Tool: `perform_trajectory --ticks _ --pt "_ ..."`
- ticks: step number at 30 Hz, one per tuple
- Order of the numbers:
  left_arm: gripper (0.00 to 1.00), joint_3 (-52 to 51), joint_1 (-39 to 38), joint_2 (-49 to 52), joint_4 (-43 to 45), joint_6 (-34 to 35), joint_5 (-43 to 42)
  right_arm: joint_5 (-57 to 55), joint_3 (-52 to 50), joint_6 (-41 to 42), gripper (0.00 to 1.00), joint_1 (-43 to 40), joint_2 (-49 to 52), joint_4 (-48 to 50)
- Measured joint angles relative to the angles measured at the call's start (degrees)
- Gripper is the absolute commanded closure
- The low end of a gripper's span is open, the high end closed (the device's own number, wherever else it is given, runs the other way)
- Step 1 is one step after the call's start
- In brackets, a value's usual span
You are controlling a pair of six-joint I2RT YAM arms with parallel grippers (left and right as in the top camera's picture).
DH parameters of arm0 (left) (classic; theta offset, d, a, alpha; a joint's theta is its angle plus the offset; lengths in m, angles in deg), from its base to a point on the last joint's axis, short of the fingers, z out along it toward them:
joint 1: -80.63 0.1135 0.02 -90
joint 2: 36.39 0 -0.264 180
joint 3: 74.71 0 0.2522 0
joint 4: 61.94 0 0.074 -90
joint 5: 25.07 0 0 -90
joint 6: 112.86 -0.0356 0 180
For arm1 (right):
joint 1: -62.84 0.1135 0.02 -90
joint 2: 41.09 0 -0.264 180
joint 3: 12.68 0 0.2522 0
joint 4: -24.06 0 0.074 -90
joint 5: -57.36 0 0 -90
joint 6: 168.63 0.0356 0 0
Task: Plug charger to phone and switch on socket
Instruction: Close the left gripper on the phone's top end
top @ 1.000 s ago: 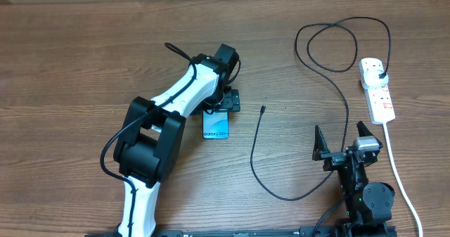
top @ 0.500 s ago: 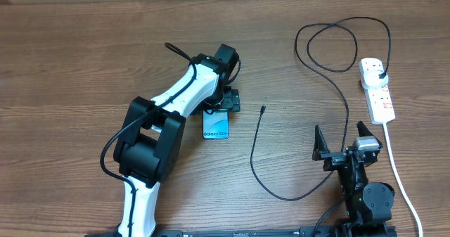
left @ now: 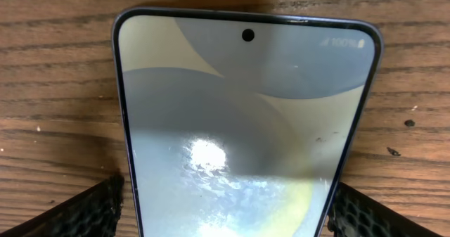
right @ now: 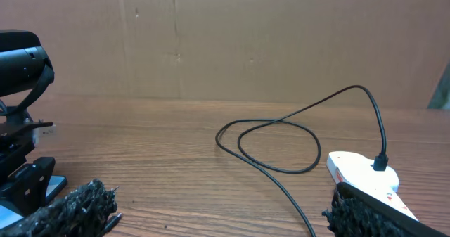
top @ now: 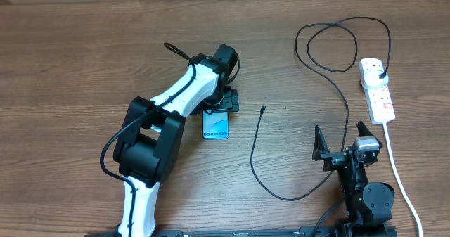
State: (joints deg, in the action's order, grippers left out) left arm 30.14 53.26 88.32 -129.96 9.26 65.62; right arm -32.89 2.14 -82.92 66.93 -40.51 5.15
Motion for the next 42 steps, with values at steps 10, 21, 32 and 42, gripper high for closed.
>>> perform_trajectory --ticks 10,21,32,42 --pt "0.14 0.0 0.0 0.0 0.1 0.6 0.0 0.0 0.0 0.0 0.0 0.0 0.0 0.0" --pt "0.0 0.0 -0.7 -0.1 0.0 0.6 -0.7 0.0 0.0 0.0 0.0 0.0 0.0 0.0" --pt "0.19 0.0 -0.7 -0.1 -1.5 0.7 -1.1 0.0 0.0 0.0 0.0 0.0 0.0 0.0" --pt "0.13 -0.2 -0.8 -0.2 -1.4 0.8 -1.3 0.0 0.0 0.0 0.0 0.0 0.0 0.0"
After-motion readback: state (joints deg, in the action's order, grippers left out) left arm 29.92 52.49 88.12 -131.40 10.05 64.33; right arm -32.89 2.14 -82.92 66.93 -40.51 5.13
